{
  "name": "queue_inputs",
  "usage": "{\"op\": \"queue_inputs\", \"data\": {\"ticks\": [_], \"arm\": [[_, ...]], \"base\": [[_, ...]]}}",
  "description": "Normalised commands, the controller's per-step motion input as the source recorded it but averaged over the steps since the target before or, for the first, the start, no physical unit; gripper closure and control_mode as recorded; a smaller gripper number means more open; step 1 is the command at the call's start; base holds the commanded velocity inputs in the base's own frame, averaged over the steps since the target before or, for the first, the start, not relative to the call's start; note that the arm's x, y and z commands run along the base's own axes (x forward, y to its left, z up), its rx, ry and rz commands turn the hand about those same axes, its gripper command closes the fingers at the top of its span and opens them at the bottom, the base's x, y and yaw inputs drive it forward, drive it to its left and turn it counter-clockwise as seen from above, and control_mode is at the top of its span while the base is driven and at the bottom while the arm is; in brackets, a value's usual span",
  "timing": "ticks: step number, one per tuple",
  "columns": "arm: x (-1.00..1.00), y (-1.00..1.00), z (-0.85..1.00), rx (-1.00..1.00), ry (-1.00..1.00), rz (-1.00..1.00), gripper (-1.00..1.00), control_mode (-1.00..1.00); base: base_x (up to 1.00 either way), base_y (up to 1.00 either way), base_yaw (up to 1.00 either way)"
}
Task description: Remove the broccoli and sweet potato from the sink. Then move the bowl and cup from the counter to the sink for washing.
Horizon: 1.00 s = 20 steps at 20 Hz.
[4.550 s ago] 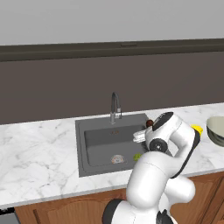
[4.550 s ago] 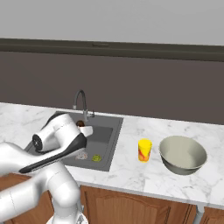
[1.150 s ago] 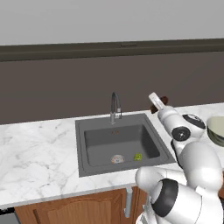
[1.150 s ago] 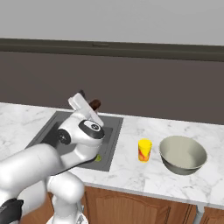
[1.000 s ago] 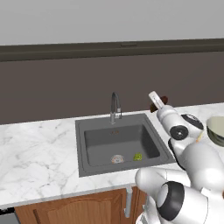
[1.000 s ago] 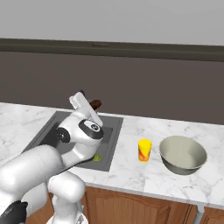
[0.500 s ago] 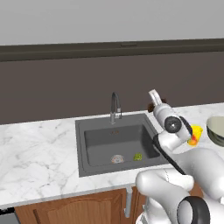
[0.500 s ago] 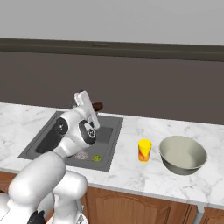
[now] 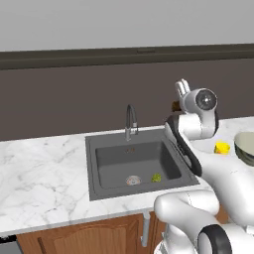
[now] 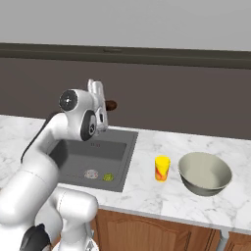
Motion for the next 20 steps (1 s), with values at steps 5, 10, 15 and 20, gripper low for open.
{"op": "queue_inputs", "data": {"ticks": [5, 10, 15, 20], "arm": [[-0.01, -0.04, 0.14, 0.04, 0.15, -0.10, 1.00, -1.00], [0.00, -0.08, 0.00, 0.01, 0.01, -0.04, 1.00, -1.00], [0.00, -0.17, 0.00, 0.00, 0.01, 0.00, 1.00, -1.00], [0.00, -0.22, -0.08, 0.00, 0.04, 0.02, 1.00, -1.00]], "base": [[0.00, 0.00, 0.00], [0.00, 0.00, 0.00], [0.00, 0.00, 0.00], [0.00, 0.00, 0.00]]}}
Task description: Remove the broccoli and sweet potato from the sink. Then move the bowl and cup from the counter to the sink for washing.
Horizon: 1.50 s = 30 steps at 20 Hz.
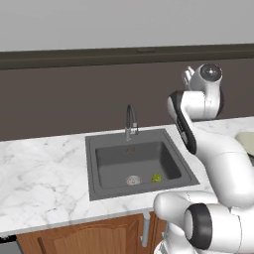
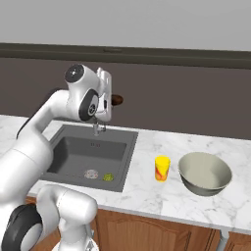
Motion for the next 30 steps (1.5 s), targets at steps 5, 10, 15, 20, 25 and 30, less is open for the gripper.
{"op": "queue_inputs", "data": {"ticks": [5, 10, 15, 20, 25, 30], "arm": [[0.00, -0.21, -0.11, 0.00, 0.02, 0.21, 1.00, -1.00], [0.00, -0.18, -0.11, 0.00, 0.00, 0.45, 1.00, -1.00], [0.00, -0.17, -0.11, -0.08, 0.13, 0.36, 1.00, -1.00], [0.12, -0.08, -0.11, -0.17, 0.30, 0.22, 1.00, -1.00], [0.17, -0.04, -0.11, -0.15, 0.30, 0.18, 1.00, -1.00], [0.09, -0.11, -0.20, -0.09, 0.24, 0.14, 1.00, -1.00]], "base": [[0.00, 0.00, 0.00], [0.00, 0.00, 0.00], [0.00, 0.00, 0.00], [0.00, 0.00, 0.00], [0.00, 0.00, 0.00], [0.00, 0.00, 0.00]]}}
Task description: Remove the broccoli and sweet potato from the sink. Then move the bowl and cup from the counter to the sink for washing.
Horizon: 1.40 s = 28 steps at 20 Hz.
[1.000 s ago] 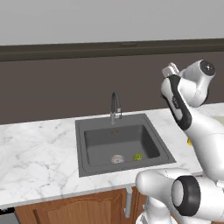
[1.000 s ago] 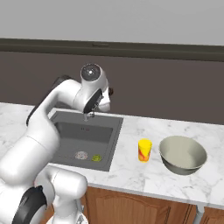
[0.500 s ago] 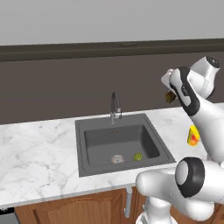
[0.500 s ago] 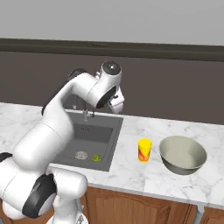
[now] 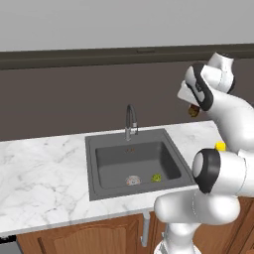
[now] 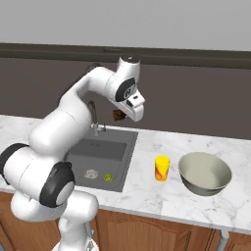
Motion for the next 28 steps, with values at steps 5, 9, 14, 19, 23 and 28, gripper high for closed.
{"op": "queue_inputs", "data": {"ticks": [5, 9, 14, 19, 23, 28], "arm": [[0.07, -0.15, -0.25, -0.04, 0.22, 0.11, 1.00, -1.00], [0.06, -0.13, -0.23, 0.00, 0.11, 0.03, 1.00, -1.00], [0.03, -0.12, -0.24, 0.00, 0.00, 0.00, 1.00, -1.00], [0.03, -0.09, -0.29, 0.00, -0.10, 0.00, 1.00, -1.00], [0.10, -0.07, -0.28, -0.05, -0.14, 0.00, 1.00, -1.00], [0.14, -0.04, -0.25, -0.08, -0.15, 0.00, 1.00, -1.00]], "base": [[0.00, 0.00, 0.00], [0.00, 0.00, 0.00], [0.00, 0.00, 0.00], [0.00, 0.00, 0.00], [0.00, 0.00, 0.00], [0.00, 0.00, 0.00]]}}
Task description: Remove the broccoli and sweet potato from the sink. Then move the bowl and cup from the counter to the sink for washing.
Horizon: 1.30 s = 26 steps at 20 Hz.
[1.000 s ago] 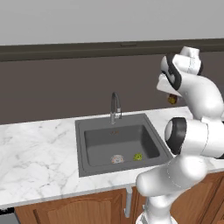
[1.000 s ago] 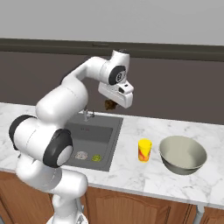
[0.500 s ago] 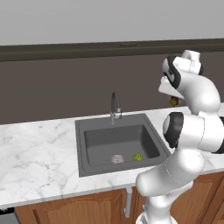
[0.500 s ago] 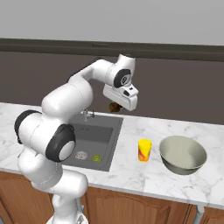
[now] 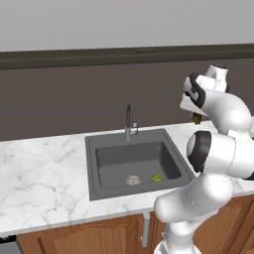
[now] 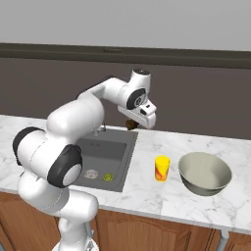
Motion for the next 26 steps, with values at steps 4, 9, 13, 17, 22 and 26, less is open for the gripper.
{"op": "queue_inputs", "data": {"ticks": [4, 9, 13, 17, 22, 26], "arm": [[0.22, -0.05, -0.24, -0.14, 0.00, 0.00, 1.00, -1.00], [0.23, -0.07, -0.26, -0.14, 0.00, 0.00, 1.00, -1.00], [0.26, -0.09, -0.23, -0.05, 0.00, 0.00, 1.00, -1.00], [0.24, -0.12, -0.26, 0.00, 0.00, 0.00, 1.00, -1.00], [0.23, -0.19, -0.26, 0.00, 0.00, 0.00, 1.00, -1.00], [0.19, -0.23, -0.26, 0.00, 0.00, 0.00, 1.00, -1.00]], "base": [[0.00, 0.00, 0.00], [0.00, 0.00, 0.00], [0.00, 0.00, 0.00], [0.00, 0.00, 0.00], [0.00, 0.00, 0.00], [0.00, 0.00, 0.00]]}}
